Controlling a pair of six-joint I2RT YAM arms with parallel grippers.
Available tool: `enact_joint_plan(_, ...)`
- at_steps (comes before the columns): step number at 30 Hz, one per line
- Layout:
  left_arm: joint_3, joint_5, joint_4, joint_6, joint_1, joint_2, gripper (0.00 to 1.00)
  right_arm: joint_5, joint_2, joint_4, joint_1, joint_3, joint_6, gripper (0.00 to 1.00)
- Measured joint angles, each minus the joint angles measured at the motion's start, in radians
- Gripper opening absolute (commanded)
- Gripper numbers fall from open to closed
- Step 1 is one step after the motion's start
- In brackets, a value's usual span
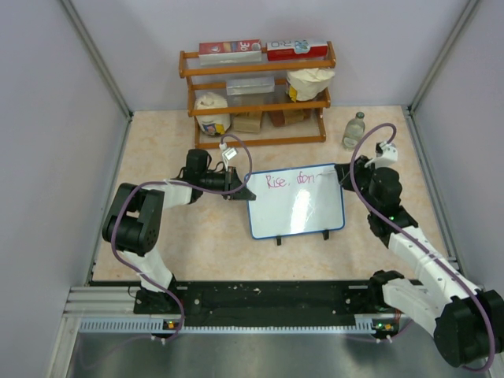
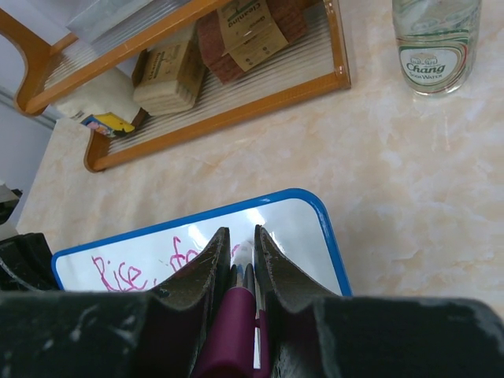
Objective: Write a sentence on the whiteboard
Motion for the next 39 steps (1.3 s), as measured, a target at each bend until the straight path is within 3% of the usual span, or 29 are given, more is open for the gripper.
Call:
enact_joint_plan(30,0.0,0.0,0.0,0.0,0.0,0.0,0.0,-0.007,-0.032,-0.031,-0.024,0.021,-0.018,0.0)
enact_joint_plan(39,0.0,0.0,0.0,0.0,0.0,0.0,0.0,-0.025,0.034,0.004,-0.024,0.066,-0.014,0.0)
